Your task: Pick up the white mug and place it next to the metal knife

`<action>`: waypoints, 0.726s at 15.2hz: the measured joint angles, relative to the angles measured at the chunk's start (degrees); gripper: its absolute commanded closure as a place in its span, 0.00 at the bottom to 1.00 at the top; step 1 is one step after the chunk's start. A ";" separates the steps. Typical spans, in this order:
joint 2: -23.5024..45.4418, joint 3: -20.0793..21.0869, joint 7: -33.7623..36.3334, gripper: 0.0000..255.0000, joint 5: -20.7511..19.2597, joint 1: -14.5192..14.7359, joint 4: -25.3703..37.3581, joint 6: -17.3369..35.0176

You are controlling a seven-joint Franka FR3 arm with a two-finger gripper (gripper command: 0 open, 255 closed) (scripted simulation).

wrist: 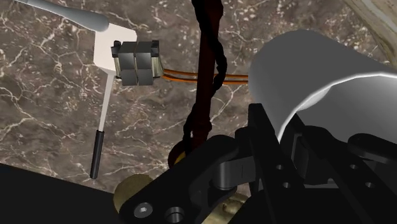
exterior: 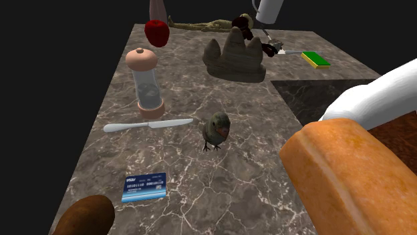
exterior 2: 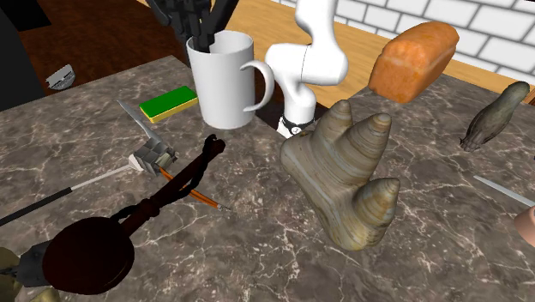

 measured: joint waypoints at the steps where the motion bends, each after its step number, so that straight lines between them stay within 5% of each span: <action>1: -0.14 0.62 0.79 1.00 0.14 0.23 0.02 -0.19; 11: -4.07 10.97 14.26 1.00 2.90 3.77 -2.79 -1.51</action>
